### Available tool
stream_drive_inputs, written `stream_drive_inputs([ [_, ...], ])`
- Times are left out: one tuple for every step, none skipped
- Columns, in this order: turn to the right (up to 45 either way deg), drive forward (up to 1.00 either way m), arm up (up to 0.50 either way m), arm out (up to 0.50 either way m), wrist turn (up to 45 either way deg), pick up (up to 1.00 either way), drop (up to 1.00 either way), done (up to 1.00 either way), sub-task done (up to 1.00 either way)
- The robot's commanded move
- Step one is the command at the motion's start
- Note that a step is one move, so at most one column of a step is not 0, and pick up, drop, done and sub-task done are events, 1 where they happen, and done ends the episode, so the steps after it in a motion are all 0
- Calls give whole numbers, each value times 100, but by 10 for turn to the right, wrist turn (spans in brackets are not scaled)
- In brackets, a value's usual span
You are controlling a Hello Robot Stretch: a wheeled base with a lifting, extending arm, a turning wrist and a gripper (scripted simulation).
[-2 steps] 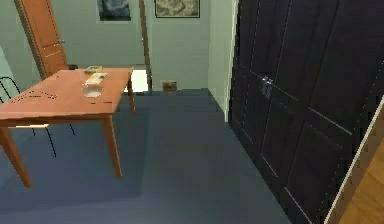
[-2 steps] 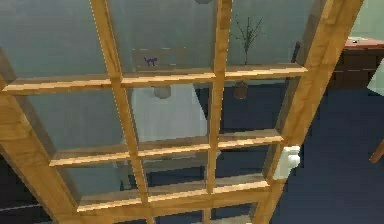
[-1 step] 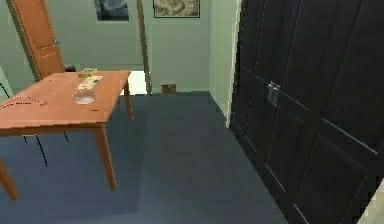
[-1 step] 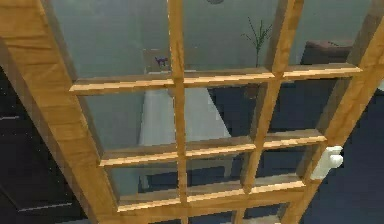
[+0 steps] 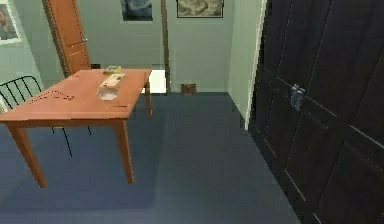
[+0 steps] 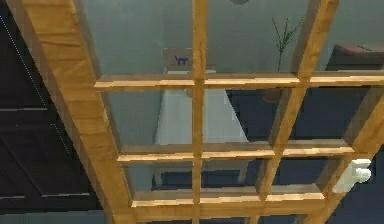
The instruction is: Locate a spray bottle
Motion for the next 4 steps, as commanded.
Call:
stream_drive_inputs([
  [0,30,0,0,0,0,0,0,0],
  [-360,0,0,0,0,0,0,0,0],
  [0,55,0,0,0,0,0,0,0],
  [-450,0,0,0,0,0,0,0,0],
])
